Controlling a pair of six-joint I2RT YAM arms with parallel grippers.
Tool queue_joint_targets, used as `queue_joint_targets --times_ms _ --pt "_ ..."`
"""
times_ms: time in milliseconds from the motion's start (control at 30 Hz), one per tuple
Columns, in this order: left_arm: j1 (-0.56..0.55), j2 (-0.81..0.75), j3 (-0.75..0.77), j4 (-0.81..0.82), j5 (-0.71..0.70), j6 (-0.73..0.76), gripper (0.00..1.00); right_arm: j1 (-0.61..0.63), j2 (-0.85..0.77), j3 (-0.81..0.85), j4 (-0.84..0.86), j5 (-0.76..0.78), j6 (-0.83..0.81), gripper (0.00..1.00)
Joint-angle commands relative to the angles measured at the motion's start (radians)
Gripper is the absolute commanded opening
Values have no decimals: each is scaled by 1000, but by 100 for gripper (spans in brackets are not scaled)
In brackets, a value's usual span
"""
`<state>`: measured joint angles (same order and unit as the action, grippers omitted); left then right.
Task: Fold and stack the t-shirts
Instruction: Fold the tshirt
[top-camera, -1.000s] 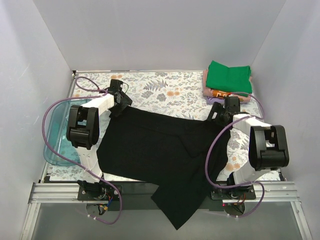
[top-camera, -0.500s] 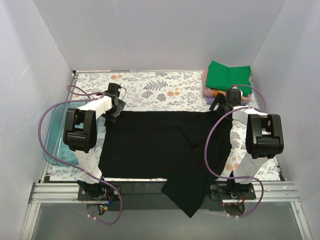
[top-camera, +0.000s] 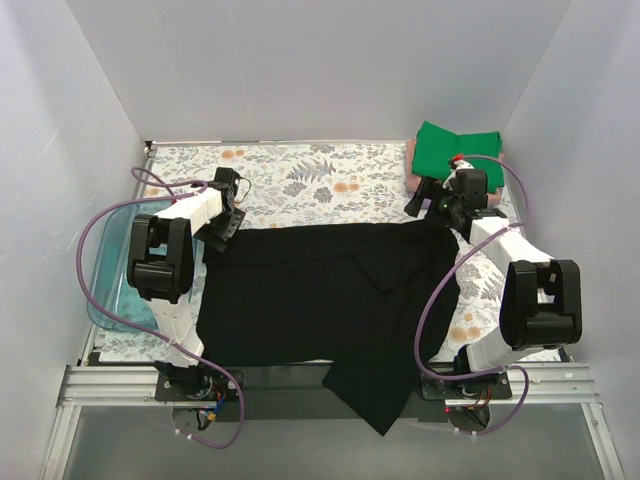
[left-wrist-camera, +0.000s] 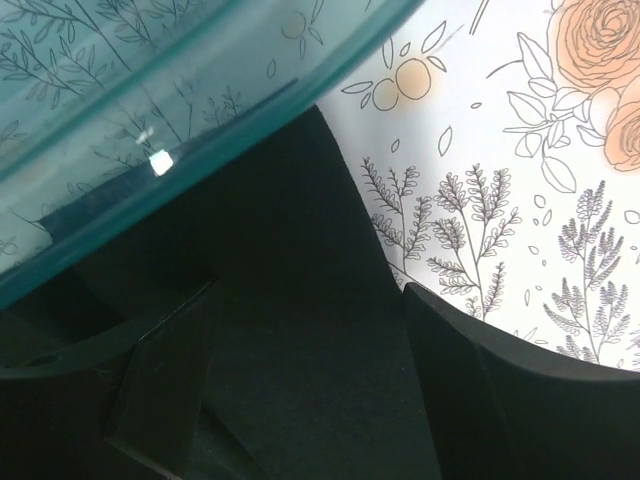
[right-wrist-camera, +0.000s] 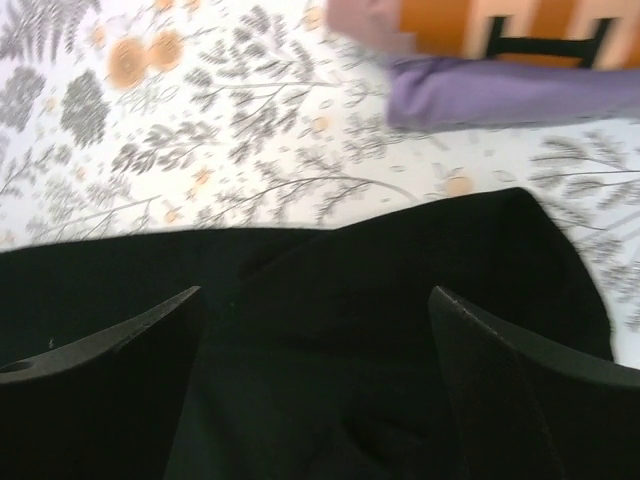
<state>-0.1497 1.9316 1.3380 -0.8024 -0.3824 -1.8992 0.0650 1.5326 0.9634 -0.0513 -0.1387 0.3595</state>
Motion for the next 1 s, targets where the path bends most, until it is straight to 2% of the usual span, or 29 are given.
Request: queue_joint_targets --times_ms 0,200,433,567,833,967 --pt "7 -59 1 -1 -32 26 72 36 20 -29 1 -73 -22 98" --pt "7 -28 -20 55 -23 69 72 52 135 -12 -1 -18 -4 98" --pt "28 52 -3 83 -20 81 72 47 279 49 -2 134 -39 98" --pt "44 105 50 131 17 111 72 38 356 113 13 157 -54 98" --pt "50 227 236 95 -58 129 72 33 367 210 30 148 -93 98" --pt "53 259 340 71 -12 181 72 35 298 207 28 79 -113 98"
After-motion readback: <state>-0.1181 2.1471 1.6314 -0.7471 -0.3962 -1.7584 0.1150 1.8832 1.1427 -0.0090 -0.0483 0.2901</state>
